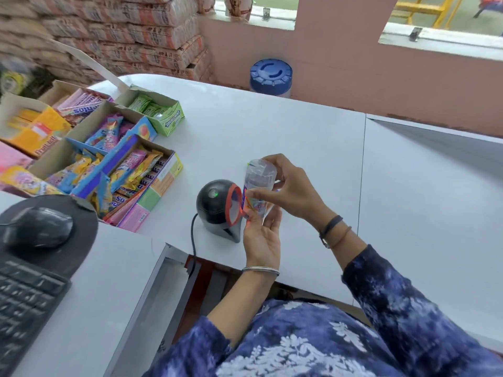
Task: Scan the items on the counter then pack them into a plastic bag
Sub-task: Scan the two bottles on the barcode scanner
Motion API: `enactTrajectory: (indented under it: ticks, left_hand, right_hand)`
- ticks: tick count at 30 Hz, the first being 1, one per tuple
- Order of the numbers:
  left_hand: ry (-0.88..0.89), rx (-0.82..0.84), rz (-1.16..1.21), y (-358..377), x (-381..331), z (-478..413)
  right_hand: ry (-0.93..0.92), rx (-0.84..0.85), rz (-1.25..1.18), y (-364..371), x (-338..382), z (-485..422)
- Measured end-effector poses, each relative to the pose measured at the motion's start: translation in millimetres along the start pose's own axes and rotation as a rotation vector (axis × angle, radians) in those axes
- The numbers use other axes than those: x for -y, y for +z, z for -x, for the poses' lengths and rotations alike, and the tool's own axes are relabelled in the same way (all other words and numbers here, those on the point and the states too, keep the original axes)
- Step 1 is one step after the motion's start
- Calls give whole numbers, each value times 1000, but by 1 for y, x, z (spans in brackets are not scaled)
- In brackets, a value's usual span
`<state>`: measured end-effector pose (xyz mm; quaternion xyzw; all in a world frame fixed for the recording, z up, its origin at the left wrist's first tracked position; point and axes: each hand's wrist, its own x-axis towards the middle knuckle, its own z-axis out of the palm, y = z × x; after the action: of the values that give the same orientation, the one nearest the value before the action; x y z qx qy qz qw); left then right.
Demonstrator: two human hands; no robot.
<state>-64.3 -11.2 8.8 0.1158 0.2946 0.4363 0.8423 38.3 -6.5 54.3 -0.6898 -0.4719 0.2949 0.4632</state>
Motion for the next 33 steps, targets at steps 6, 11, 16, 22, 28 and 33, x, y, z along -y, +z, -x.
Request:
enactTrajectory:
  ticks: [6, 11, 16, 22, 28, 33]
  left_hand:
    - [-11, 4, -29, 0, 3, -3]
    - [13, -71, -662, 2, 7, -14]
    - [453, 124, -1599, -1, 10, -38]
    - [369, 147, -2186, 6, 19, -77]
    - [328, 392, -1801, 1, 14, -86]
    - [241, 666, -1571, 14, 6, -86]
  right_hand:
    - [-43, -15, 17, -2, -1, -2]
    - [-16, -305, -37, -41, -28, -6]
    - [75, -588, 36, -92, -77, -12]
    - [193, -512, 186, -102, -114, -34]
    - [-2, -684, 423, -80, -109, -25]
    - [157, -80, 151, -63, -94, 8]
